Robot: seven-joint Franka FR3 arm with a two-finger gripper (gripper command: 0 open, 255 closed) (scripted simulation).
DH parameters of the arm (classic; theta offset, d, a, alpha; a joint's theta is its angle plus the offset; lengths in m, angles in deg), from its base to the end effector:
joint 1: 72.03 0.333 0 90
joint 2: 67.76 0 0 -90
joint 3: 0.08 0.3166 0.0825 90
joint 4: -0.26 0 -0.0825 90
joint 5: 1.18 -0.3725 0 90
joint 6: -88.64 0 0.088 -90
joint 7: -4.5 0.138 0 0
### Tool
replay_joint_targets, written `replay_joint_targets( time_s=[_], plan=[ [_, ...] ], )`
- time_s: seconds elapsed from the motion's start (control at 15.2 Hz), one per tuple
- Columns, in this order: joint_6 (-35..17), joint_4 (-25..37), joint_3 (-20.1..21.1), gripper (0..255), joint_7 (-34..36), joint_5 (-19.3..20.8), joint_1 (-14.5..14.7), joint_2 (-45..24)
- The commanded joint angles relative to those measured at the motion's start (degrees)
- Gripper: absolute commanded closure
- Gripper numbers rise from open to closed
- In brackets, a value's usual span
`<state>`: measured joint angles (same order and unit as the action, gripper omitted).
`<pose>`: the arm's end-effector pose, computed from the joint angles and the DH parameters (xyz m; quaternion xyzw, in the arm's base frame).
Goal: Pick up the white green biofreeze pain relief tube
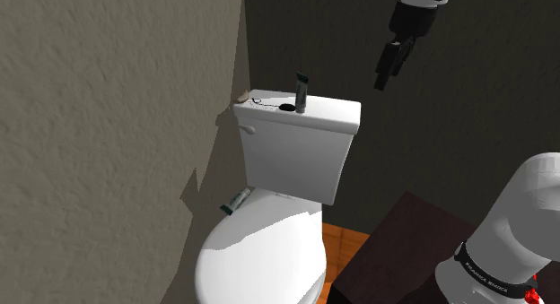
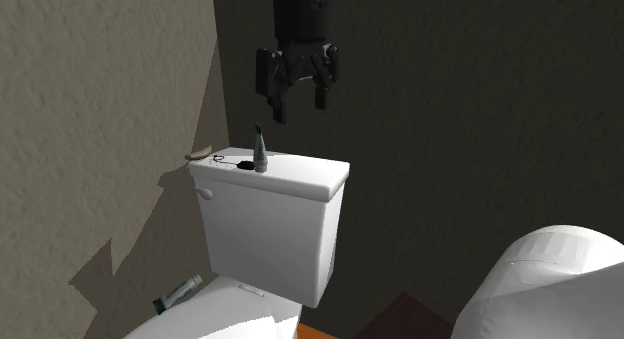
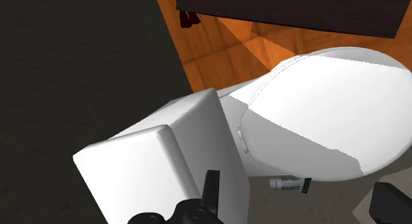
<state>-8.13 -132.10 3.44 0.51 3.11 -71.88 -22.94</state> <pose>0.3128 0.0162 0.5923 0.9932 0.0608 0.0792 0.0599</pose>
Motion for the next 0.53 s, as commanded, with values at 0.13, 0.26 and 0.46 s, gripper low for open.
replay_joint_targets(
  time_s=[0.13, 0.26, 0.46],
  plan=[
    [-3.23, 1.14, 0.32, 0, 1.83, -0.01, -0.81, -3.77],
    [-6.23, 2.59, 0.61, 0, 3.65, 0.07, -1.62, -7.64],
    [-10.27, 5.35, 0.99, 0, 6.37, 0.34, -2.81, -13.56]
  ],
)
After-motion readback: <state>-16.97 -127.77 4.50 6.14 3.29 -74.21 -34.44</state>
